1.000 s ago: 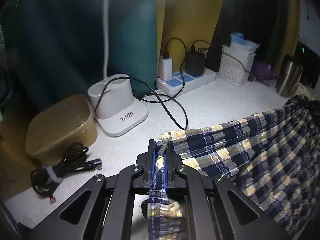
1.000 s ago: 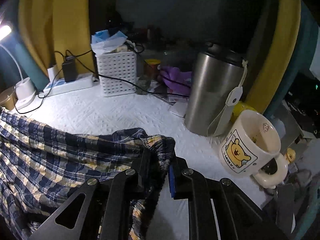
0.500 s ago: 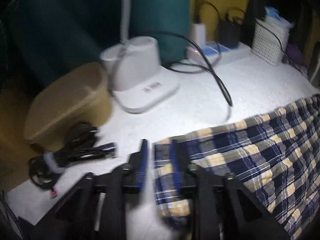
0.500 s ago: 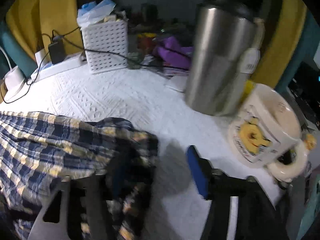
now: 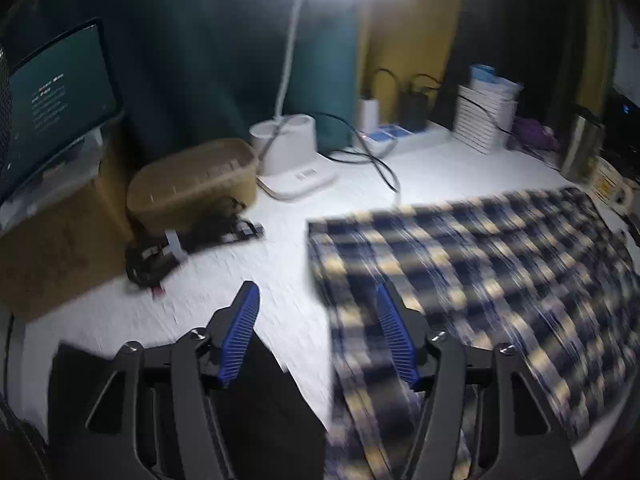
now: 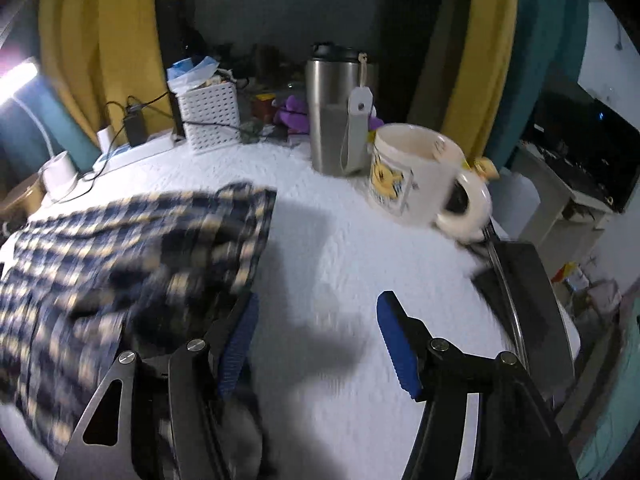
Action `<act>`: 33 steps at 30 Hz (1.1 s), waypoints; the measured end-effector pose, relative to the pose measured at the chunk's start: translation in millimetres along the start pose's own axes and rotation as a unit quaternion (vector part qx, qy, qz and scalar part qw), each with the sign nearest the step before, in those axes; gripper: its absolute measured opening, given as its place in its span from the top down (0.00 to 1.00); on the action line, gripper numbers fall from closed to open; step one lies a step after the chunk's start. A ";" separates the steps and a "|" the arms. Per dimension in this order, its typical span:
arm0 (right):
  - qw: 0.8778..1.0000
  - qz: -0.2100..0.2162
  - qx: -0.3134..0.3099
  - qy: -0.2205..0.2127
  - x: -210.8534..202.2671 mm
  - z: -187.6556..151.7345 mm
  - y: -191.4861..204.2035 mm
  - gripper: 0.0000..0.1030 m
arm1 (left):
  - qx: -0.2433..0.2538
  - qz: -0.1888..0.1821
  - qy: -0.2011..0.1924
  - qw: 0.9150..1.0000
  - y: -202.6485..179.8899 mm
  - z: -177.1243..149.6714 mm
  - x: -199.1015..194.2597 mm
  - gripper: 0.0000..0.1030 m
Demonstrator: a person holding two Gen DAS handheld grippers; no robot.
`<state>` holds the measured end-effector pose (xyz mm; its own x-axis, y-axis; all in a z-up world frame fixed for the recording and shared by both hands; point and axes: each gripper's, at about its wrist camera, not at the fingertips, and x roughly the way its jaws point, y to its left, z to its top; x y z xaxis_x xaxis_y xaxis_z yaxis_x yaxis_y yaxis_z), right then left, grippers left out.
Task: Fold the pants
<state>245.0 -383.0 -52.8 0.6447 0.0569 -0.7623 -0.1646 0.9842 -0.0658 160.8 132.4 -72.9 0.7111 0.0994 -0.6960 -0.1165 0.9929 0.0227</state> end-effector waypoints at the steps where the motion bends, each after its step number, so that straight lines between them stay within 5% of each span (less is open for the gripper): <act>1: 1.000 -0.001 0.000 0.003 -4.7 -8.3 0.9 0.38 | 0.002 -0.007 0.001 1.000 -4.8 -8.9 -6.5 0.37; 6: 1.000 -0.015 -0.018 0.018 -29.2 -52.9 14.5 0.36 | 0.020 -0.024 0.002 0.999 -23.7 -38.7 -31.4 0.36; 8: 1.000 -0.014 -0.022 0.009 -41.0 -65.9 21.3 0.20 | 0.019 -0.031 -0.002 0.999 -27.4 -45.6 -39.4 0.36; 13: 0.999 -0.007 -0.052 -0.006 -68.7 -87.8 48.8 0.07 | 0.008 -0.052 -0.009 0.999 -35.1 -60.9 -55.4 0.35; 22: 0.989 0.025 -0.147 -0.020 -84.8 -115.5 130.1 0.01 | 0.002 -0.082 -0.017 0.996 -49.8 -81.2 -72.5 0.31; 33: 0.971 -0.021 -0.234 -0.040 -64.3 -124.2 182.3 0.01 | 0.003 -0.106 -0.015 0.994 -65.7 -93.4 -75.5 0.24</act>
<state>80.8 -228.0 -95.7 0.7111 0.0487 -0.7014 -0.4460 0.8024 -0.3964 50.1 53.6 -88.9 0.7392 -0.1104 -0.6643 0.0416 0.9921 -0.1185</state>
